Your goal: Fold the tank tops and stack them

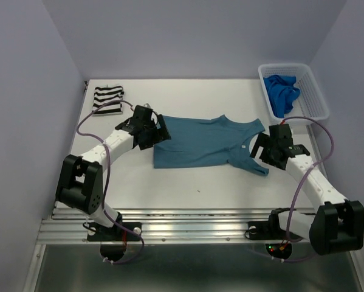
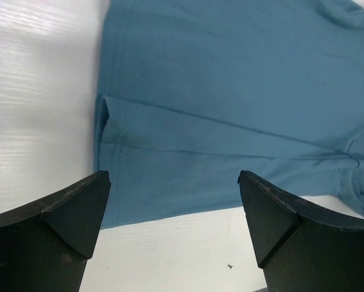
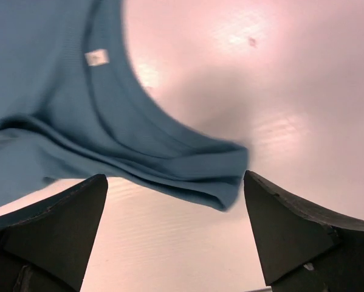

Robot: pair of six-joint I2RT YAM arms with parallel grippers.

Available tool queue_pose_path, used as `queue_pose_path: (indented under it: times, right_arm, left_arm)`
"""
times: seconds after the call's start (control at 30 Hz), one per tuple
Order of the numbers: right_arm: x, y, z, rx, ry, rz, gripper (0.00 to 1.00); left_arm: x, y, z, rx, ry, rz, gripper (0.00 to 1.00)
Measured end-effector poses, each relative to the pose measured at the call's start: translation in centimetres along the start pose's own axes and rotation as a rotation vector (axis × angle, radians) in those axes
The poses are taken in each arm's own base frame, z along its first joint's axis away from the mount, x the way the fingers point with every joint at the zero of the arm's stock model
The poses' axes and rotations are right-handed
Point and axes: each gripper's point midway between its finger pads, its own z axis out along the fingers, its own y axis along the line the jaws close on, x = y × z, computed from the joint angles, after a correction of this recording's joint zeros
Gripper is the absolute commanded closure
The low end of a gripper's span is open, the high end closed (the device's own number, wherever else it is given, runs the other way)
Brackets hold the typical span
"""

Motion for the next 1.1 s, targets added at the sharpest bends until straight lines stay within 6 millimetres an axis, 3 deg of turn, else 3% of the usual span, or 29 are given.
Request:
queue_pose_path:
  times: [0.13,0.27,0.4,0.6,0.73,0.87,1.1]
  right_arm:
    - [2.5,-3.3,-0.1,0.073,0.031,0.093,0.06]
    - [4.0,-4.5,0.8,0.114,0.087,0.133,0.18]
    - [4.8,-5.4,1.7,0.159,0.134,0.157,0.24]
    - [5.3,-5.9,2.3,0.188,0.162,0.171,0.54]
    - [5.8,-6.1,2.8,0.201,0.189,0.17,0.85]
    - [5.2,-5.9,2.8,0.199,0.176,0.161,0.99]
    - [1.5,-5.3,2.2,0.19,0.091,0.142,0.99]
  left_arm:
    - [1.9,-0.7,0.9,0.014,0.046,0.022,0.01]
    - [3.1,-0.5,2.1,0.007,0.085,0.026,0.01]
    - [3.7,-0.1,2.9,-0.004,0.108,0.022,0.01]
    - [4.4,0.2,4.1,-0.01,0.132,0.019,0.01]
    - [4.9,0.4,5.0,-0.014,0.152,0.017,0.01]
    - [4.8,0.3,5.0,-0.01,0.147,0.019,0.01]
    - [4.7,0.4,5.0,-0.013,0.144,0.019,0.01]
